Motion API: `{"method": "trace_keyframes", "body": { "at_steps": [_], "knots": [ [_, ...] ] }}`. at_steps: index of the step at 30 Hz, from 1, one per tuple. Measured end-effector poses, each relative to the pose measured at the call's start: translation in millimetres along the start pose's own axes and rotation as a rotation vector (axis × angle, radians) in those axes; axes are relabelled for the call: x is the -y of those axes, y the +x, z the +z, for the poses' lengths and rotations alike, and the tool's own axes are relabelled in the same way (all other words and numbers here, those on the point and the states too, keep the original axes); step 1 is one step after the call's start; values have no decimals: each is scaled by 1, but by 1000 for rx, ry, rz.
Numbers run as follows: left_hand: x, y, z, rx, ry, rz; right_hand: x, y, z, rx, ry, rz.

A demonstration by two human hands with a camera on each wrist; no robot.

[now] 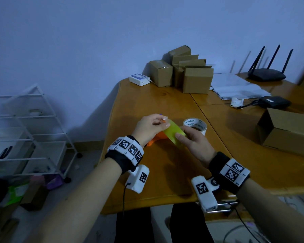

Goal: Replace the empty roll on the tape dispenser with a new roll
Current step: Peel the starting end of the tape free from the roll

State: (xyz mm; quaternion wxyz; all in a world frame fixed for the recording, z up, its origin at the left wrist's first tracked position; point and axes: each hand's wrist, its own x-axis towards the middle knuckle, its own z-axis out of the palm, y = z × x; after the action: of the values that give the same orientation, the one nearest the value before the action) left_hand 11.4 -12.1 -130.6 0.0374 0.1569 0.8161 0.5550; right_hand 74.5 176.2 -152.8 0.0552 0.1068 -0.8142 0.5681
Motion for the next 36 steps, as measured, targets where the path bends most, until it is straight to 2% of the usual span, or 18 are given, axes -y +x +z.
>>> {"method": "trace_keyframes", "body": {
  "at_steps": [5, 8, 13, 26, 32, 36],
  "knots": [
    [-4, 0, -3, 83, -27, -30, -2, -3, 3, 24, -29, -39],
    [-3, 3, 0, 112, 65, -10, -2, -2, 5, 15, -18, -38],
    [2, 9, 2, 37, 175, 22, -4, 0, 6, -13, -17, -24],
    [-5, 6, 4, -112, 258, 71, -3, 6, 11, -59, -39, 32],
    [-7, 7, 6, -123, 246, 76, -4, 8, 10, -62, 1, 56],
    [-8, 7, 6, -57, 279, 64, -2, 9, 9, -58, 50, 75]
  ]
}}
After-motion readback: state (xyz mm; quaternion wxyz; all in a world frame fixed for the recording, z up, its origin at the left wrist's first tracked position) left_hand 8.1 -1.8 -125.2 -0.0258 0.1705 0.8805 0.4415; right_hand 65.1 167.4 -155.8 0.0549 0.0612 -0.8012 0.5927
